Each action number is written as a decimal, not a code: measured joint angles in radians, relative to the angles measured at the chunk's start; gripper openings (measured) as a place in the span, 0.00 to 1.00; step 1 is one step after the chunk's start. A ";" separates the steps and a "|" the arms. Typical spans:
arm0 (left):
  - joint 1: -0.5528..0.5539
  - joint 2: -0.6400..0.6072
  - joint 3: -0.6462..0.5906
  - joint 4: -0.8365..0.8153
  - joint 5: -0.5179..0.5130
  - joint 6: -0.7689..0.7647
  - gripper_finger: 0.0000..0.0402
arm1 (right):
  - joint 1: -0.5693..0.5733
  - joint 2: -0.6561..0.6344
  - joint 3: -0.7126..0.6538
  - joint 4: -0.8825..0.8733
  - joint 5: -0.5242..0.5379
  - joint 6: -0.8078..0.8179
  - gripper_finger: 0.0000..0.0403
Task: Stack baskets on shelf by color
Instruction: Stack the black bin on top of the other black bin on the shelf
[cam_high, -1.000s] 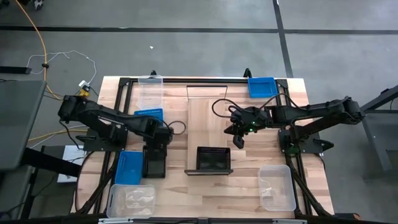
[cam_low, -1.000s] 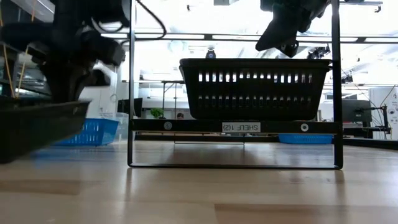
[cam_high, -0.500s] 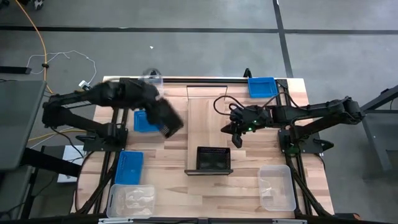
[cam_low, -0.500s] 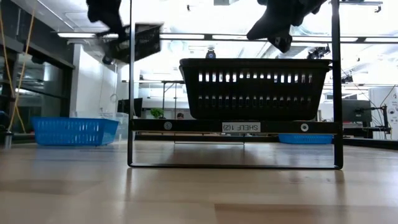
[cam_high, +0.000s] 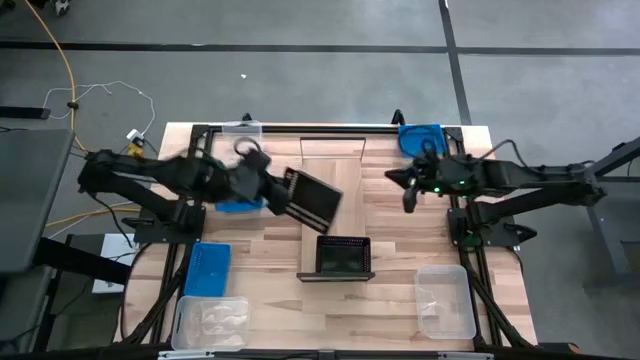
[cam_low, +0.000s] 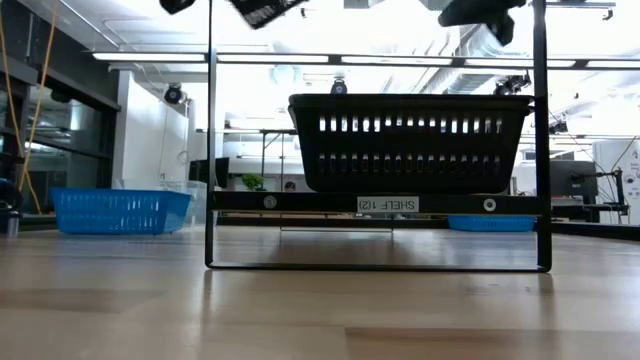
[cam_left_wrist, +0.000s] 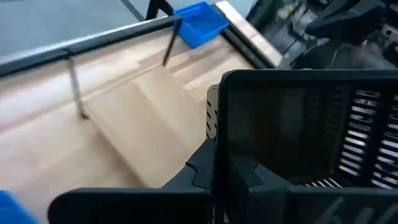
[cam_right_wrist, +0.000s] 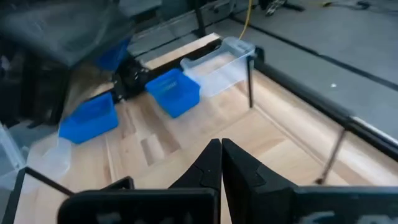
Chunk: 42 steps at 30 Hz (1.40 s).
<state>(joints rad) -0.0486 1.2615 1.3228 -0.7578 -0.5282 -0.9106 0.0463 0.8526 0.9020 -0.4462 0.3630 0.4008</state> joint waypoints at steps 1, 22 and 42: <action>-0.028 0.031 0.000 0.034 -0.027 -0.047 0.00 | 0.000 -0.017 0.000 -0.019 0.005 0.006 0.00; -0.270 0.469 0.102 0.078 -0.017 -0.780 0.00 | 0.000 -0.044 0.000 -0.238 -0.041 0.036 0.00; -0.250 0.494 0.118 0.021 0.027 -0.756 0.05 | 0.000 -0.020 0.000 -0.231 -0.049 0.047 0.00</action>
<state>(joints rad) -0.2985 1.7554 1.4406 -0.7368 -0.5010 -1.6671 0.0465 0.8322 0.9016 -0.6769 0.3145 0.4477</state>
